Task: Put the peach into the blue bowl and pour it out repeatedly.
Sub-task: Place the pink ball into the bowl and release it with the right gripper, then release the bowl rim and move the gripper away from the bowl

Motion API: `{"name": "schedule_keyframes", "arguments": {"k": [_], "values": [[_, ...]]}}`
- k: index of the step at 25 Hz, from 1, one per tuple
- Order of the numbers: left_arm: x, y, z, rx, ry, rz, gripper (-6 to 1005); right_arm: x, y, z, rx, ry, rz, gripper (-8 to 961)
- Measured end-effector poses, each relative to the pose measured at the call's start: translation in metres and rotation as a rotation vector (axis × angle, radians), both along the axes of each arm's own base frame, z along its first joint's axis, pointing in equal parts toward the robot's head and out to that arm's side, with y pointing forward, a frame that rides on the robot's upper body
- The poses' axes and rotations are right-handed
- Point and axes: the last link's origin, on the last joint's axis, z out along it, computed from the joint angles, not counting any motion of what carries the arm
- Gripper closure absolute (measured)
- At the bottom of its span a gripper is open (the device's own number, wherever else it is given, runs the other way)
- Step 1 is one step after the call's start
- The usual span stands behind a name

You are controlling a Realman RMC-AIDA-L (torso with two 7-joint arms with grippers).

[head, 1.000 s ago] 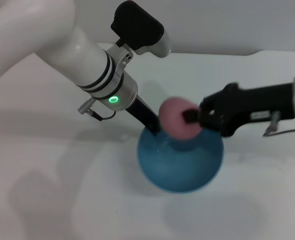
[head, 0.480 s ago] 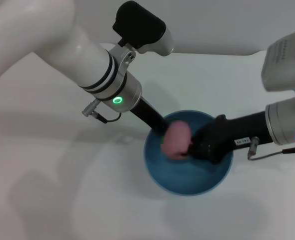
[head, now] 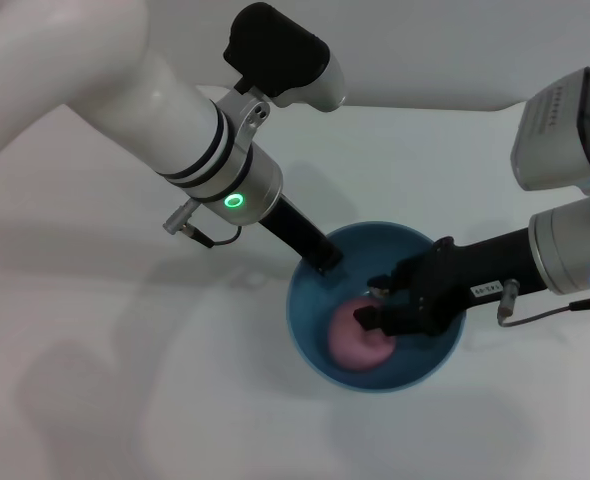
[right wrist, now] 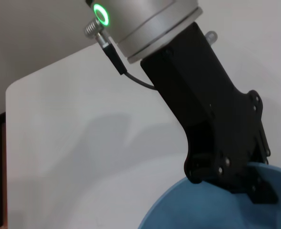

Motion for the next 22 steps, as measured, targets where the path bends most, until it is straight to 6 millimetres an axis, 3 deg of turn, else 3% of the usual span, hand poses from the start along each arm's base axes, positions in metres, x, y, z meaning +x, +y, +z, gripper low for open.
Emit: {"name": "schedule_keyframes", "arguments": {"k": [4,10,11,15,22], "values": [[-0.002,0.000,0.000,0.003,0.008,0.006,1000,-0.002,0.003,0.011,0.041,0.029,-0.020,499],[-0.004,-0.006,-0.002,-0.037,0.037,0.005,1001,-0.002,0.011,0.045,0.176,0.193,-0.104,507],[-0.005,-0.009,-0.006,-0.054,0.050,-0.004,1001,0.006,0.015,0.060,0.240,0.266,-0.143,507],[-0.005,-0.013,-0.010,-0.072,0.066,-0.014,1001,0.021,0.015,0.081,0.336,0.387,-0.167,507],[-0.005,-0.020,-0.017,-0.097,0.092,-0.026,1000,0.058,-0.001,0.117,0.564,0.644,-0.195,507]]}}
